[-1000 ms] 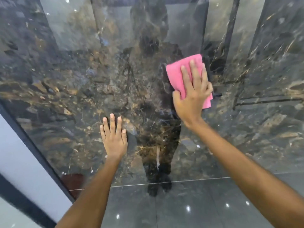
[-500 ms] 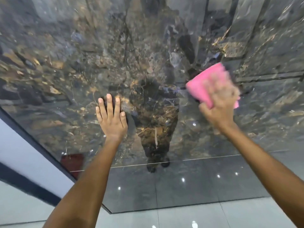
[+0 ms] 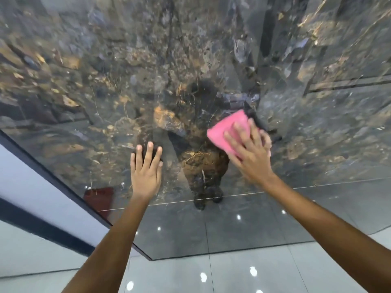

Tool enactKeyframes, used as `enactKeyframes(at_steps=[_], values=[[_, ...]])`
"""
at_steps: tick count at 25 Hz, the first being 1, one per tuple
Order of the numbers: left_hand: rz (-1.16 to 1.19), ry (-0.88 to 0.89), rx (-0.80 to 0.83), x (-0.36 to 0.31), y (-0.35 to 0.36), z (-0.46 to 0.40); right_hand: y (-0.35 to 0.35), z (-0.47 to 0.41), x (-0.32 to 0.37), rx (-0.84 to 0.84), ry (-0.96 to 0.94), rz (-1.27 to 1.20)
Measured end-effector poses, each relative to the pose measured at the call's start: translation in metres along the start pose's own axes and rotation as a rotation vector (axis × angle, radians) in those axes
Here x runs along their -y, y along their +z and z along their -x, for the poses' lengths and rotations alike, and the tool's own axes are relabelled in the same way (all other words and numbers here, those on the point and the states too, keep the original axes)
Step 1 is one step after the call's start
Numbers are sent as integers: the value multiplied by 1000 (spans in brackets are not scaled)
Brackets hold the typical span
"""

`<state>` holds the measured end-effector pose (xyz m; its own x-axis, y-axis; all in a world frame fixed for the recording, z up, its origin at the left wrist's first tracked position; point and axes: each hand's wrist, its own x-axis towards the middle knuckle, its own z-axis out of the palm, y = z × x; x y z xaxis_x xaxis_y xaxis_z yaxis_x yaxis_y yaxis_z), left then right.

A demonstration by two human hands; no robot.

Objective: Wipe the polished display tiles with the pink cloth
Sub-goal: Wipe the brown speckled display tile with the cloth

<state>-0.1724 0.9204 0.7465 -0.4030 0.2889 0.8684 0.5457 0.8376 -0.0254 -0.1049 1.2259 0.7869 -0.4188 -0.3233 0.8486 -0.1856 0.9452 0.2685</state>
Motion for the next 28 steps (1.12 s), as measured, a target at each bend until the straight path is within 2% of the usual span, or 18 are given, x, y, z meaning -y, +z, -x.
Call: enactKeyframes(at_steps=[1,2,3,4,6,8,10,13,14,15,17,18,19,22,23,25,26,28], values=[[-24,5,13,3,7,14,1,-20,12,-16,148,-63],[-38,1,8,5,14,21,8,-30,28,-16,147,-73],[-47,0,-11,6,19,21,26,-19,45,3,-39,-27],[-57,5,-33,6,22,19,47,8,63,107,-336,51],[-80,35,-69,9,29,18,82,77,82,432,-846,153],[-82,40,-96,11,33,22,95,105,84,618,-1001,159],[-72,39,-122,8,35,22,96,94,95,533,-911,44],[-70,28,-132,8,35,19,83,72,119,368,-486,-63],[-68,28,-128,7,36,20,82,77,121,413,-472,-9],[-67,28,-126,7,36,22,84,90,118,438,-561,58],[-76,29,-113,7,36,23,83,139,88,584,-823,-45],[-82,26,-107,8,36,23,79,161,58,665,-869,-116],[-91,22,-111,9,36,24,69,170,24,630,-825,-135],[-76,-3,-141,6,39,24,26,123,-51,362,-511,57],[-65,-6,-147,6,40,24,18,99,-53,239,-335,60],[-65,-11,-135,7,37,21,14,65,-26,178,-40,4],[-57,-25,-118,4,33,20,14,58,-5,205,-27,31],[30,-176,-72,-22,23,16,25,83,20,336,-347,99]])
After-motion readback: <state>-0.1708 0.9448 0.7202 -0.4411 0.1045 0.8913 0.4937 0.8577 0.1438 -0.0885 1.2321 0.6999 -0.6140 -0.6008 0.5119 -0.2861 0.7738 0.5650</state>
